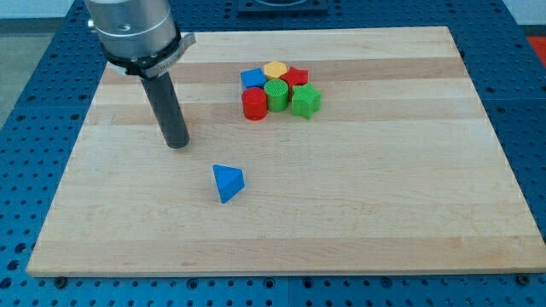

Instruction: Slide the yellow heart diagonally to the red circle

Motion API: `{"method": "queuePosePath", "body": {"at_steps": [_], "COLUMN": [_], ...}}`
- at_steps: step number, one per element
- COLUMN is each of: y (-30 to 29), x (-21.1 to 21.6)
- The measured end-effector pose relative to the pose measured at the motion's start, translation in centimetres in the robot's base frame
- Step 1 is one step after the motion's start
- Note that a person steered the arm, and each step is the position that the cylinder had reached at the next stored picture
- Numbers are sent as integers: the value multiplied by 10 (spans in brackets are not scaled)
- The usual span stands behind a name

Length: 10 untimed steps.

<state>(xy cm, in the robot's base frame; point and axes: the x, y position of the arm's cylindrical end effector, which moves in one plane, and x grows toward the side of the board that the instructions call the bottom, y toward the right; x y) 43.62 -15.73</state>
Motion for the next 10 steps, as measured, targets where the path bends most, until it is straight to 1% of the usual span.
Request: {"method": "queuePosePath", "body": {"at_steps": [1,3,4,6,8,10], "y": [-17,-60,-62,-10,-5,21], "x": [-13,-23,-36,-40,-72,-66]}}
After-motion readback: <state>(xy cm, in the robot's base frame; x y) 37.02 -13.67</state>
